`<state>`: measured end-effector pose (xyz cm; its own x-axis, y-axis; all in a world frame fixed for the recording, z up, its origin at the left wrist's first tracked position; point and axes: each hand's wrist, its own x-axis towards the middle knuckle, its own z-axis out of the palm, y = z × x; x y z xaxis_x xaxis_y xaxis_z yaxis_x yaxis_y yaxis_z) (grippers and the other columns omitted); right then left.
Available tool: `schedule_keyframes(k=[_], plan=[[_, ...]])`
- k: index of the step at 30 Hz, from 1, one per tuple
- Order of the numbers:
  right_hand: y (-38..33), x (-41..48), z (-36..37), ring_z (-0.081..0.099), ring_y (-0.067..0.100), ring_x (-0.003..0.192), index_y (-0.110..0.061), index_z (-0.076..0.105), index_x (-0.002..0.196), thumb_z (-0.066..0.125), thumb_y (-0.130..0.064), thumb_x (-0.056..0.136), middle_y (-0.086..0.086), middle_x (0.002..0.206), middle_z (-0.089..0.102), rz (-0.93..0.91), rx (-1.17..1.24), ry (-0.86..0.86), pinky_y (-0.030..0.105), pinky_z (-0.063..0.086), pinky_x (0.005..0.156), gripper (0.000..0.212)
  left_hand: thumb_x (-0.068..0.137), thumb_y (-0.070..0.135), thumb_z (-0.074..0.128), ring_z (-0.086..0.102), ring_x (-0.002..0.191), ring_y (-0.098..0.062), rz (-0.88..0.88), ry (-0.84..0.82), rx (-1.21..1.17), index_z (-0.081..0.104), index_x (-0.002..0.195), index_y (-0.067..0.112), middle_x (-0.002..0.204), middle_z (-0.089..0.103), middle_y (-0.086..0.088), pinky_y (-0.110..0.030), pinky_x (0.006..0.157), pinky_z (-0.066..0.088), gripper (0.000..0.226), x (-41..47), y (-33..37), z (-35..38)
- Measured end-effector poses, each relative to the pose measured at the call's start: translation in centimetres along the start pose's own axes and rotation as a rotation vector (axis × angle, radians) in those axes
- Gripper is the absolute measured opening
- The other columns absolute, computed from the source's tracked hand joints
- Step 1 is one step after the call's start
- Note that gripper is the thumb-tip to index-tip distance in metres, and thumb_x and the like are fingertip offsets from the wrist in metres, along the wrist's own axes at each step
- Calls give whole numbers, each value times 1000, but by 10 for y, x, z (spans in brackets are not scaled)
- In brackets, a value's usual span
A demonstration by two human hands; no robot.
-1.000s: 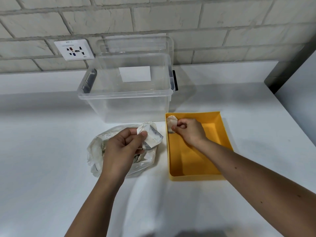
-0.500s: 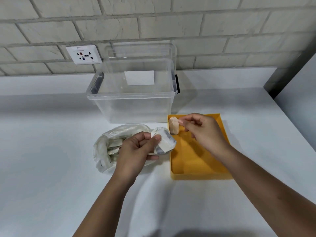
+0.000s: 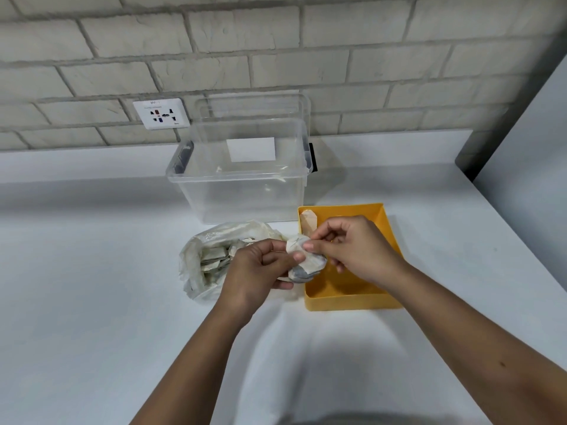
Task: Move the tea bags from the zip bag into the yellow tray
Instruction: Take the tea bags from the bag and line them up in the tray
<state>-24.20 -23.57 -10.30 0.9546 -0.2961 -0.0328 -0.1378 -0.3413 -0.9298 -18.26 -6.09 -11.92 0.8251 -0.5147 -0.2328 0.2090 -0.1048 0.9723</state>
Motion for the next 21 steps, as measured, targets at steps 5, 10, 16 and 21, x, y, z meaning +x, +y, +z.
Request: schedule_keyframes(k=[5,10,16,21], plan=[[5,-1,0,55,12,48,-5,68,84,76,-12,81,4,64,64,40,217,20,25,49,45,11,78,2,79,71,70,-12,-19,-1,-6,70,96,10,81,77,-9,-26,61,60,22,0,-1,-1],[10,2,-3,57,13,48,-8,67,84,74,-10,82,1,61,65,86,330,68,23,50,47,8,82,6,77,70,70,-11,-33,24,-29,71,91,10,81,76,-7,-27,64,60,12,7,-2,-2],[38,29,-21,60,14,54,-3,66,93,73,-8,84,8,72,68,189,333,283,23,54,50,12,84,5,75,70,69,-16,2,167,-78,71,92,6,75,75,-5,-26,61,60,9,18,3,-19],[72,61,-13,65,18,60,-4,66,91,74,-9,84,13,78,70,279,163,261,29,58,57,12,86,7,73,73,74,-20,33,192,-67,72,94,5,83,77,-10,-27,64,60,8,27,5,-34]])
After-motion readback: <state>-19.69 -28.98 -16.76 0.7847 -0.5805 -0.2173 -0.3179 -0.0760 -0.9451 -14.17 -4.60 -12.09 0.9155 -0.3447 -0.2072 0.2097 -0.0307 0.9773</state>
